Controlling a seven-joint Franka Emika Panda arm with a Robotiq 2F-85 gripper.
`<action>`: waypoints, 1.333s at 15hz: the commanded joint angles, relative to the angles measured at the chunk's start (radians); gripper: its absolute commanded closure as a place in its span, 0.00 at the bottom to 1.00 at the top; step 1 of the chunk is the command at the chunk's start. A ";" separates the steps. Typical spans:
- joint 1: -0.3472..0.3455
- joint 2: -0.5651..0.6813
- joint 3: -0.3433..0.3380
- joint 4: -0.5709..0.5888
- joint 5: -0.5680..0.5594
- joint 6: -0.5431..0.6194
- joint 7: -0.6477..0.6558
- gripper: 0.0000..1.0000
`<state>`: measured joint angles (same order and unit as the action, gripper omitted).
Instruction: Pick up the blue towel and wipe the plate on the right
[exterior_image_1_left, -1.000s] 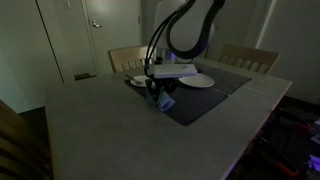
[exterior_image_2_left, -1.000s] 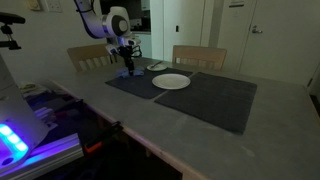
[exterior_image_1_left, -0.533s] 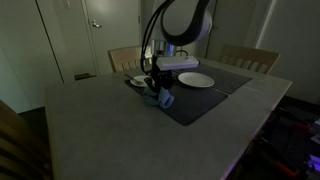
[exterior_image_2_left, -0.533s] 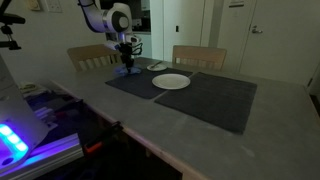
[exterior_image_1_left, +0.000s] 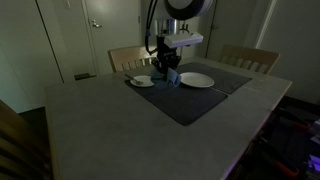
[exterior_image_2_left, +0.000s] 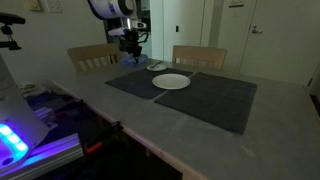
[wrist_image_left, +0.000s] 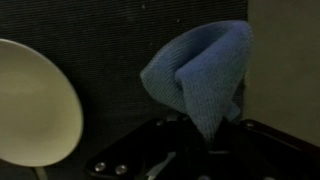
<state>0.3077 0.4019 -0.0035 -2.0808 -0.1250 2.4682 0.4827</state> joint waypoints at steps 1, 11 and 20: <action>0.002 -0.029 -0.072 0.004 -0.126 -0.073 0.069 0.97; -0.153 -0.049 -0.163 -0.042 -0.211 -0.103 0.097 0.97; -0.234 -0.002 -0.159 -0.095 -0.049 0.062 0.124 0.97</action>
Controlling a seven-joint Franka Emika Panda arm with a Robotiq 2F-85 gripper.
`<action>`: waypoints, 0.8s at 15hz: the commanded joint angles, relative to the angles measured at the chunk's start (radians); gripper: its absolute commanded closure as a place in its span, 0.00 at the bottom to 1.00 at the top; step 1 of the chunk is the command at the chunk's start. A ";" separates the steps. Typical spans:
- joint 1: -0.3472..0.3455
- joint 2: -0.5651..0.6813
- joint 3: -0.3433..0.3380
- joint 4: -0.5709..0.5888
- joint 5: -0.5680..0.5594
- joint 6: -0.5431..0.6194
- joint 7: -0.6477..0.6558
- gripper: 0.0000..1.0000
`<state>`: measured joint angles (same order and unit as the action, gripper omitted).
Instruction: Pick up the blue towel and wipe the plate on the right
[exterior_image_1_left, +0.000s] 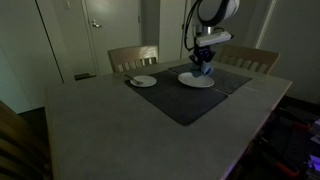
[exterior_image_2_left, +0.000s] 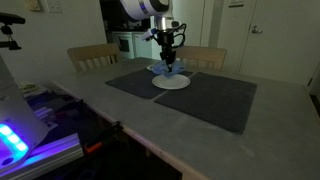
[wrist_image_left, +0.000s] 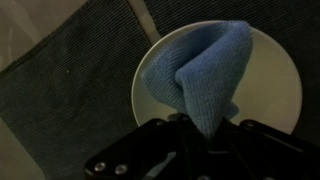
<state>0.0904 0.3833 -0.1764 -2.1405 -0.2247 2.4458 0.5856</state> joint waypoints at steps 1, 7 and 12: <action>-0.015 0.026 0.015 -0.045 0.071 0.112 0.025 0.97; -0.032 0.079 0.047 -0.088 0.193 0.213 -0.039 0.97; 0.020 0.089 -0.014 -0.064 0.183 0.157 -0.016 0.97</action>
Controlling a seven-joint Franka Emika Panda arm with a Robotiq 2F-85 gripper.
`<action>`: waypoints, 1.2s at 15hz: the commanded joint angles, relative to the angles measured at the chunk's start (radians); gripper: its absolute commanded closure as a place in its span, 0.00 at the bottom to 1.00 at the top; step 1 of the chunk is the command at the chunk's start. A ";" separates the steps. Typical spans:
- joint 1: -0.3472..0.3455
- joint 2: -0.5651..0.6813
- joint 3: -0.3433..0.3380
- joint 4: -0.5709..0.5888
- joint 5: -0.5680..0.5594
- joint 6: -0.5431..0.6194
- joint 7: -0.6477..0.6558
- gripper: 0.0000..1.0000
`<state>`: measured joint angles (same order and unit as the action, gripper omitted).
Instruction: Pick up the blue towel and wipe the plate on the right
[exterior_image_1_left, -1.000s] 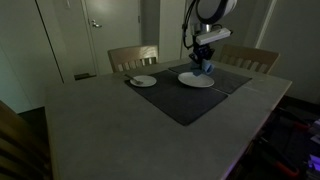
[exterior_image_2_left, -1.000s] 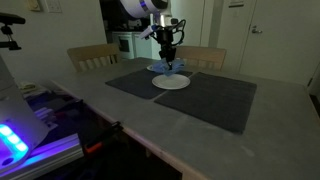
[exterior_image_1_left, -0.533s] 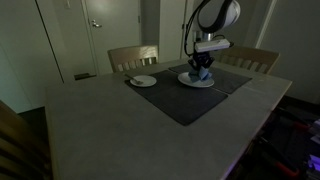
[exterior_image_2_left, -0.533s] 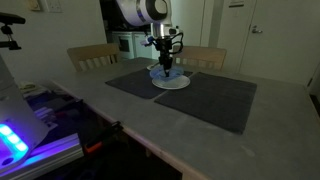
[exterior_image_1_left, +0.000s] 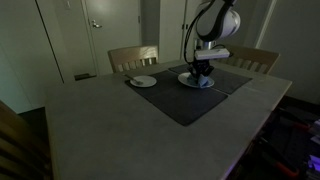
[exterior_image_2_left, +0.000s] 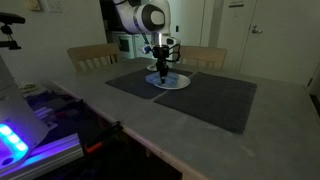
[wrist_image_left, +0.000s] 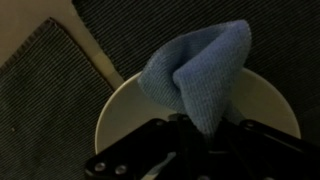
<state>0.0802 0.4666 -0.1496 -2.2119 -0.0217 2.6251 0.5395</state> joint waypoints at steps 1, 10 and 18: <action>0.060 0.011 -0.073 0.008 -0.053 -0.003 0.084 0.97; 0.095 0.043 -0.097 0.053 -0.129 0.054 0.273 0.97; -0.020 0.040 0.075 0.081 0.083 0.002 0.026 0.97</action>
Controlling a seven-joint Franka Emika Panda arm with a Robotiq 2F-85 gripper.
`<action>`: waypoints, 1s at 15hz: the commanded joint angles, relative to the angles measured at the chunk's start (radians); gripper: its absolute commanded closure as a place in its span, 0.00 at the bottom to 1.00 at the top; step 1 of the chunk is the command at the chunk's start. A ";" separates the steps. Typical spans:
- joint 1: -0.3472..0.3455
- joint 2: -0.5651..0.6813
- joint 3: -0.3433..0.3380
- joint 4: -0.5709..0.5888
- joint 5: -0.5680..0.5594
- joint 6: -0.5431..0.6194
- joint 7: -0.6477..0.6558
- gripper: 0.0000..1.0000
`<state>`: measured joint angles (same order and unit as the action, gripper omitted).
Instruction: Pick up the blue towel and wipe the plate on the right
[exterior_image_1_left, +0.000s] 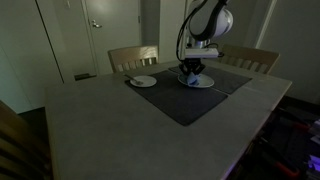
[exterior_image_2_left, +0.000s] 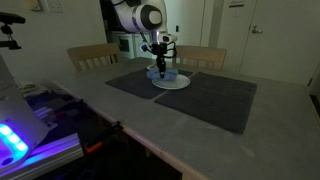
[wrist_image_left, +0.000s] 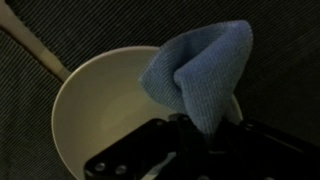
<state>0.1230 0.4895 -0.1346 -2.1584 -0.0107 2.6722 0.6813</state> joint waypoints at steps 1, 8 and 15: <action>-0.066 0.014 0.056 0.026 0.082 -0.061 -0.139 0.97; -0.074 0.008 -0.023 0.064 0.052 -0.266 -0.159 0.97; -0.070 0.031 -0.046 0.080 0.010 -0.157 -0.112 0.97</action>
<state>0.0630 0.4907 -0.1971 -2.1018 -0.0188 2.4532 0.5779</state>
